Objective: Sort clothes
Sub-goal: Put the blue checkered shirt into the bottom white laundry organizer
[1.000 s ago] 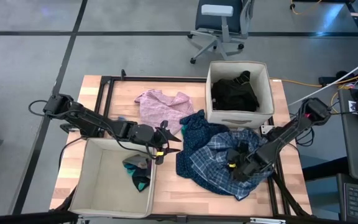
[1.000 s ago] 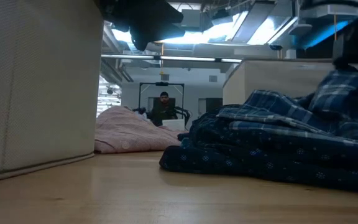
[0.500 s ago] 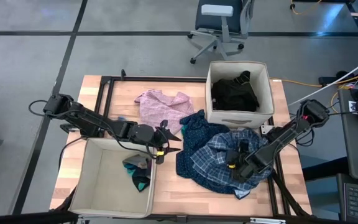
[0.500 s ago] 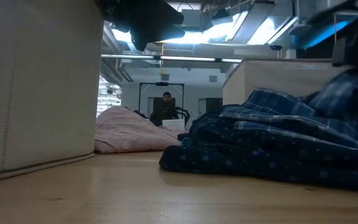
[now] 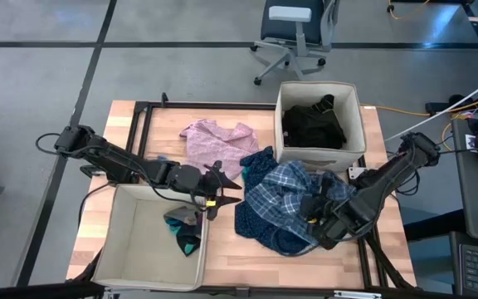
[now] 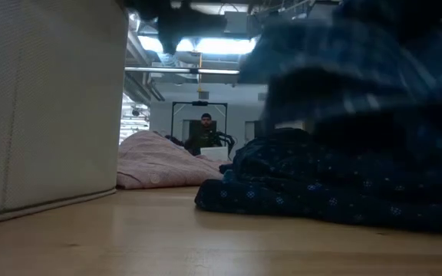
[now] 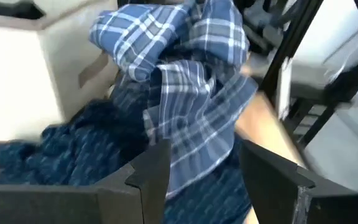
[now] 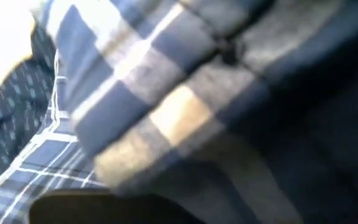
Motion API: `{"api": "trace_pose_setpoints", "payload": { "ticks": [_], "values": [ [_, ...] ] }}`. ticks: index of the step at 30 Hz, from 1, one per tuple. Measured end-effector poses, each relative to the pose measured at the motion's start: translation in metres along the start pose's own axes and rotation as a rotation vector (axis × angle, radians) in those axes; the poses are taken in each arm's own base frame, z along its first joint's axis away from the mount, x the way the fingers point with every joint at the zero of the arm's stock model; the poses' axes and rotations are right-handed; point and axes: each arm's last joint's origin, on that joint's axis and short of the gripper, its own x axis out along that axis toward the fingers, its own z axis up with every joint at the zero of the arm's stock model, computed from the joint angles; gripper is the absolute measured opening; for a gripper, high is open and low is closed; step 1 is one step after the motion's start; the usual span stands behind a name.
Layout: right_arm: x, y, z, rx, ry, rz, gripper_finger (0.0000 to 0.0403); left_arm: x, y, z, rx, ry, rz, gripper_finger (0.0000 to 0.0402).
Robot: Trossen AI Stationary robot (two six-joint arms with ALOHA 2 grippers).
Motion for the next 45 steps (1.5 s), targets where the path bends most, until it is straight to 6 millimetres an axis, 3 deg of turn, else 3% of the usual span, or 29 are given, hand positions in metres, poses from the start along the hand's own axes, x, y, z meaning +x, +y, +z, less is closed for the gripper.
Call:
{"api": "trace_pose_setpoints", "payload": {
  "ticks": [11, 18, 28, 38, 45],
  "values": [
    [-0.056, -0.019, 0.051, -0.013, -0.285, -0.054, 0.0012, -0.049, -0.015, 0.052, -0.045, -0.128, -0.075, 0.0180],
    [-0.077, -0.029, 0.067, 0.007, -0.429, -0.160, 0.0012, -0.065, -0.019, 0.057, -0.011, -0.134, -0.102, 0.0180],
    [-0.085, -0.035, 0.092, 0.073, -0.539, -0.154, 0.0012, -0.024, -0.025, 0.031, 0.000, -0.062, -0.086, 0.0180],
    [-0.081, -0.040, 0.102, 0.094, -0.555, -0.145, 0.0012, 0.021, -0.032, 0.012, -0.027, -0.197, -0.117, 0.0180],
    [-0.082, -0.039, 0.103, 0.106, -0.567, -0.130, 0.0014, 0.047, -0.021, -0.001, -0.016, -0.297, -0.069, 0.0180]
  ]
}}
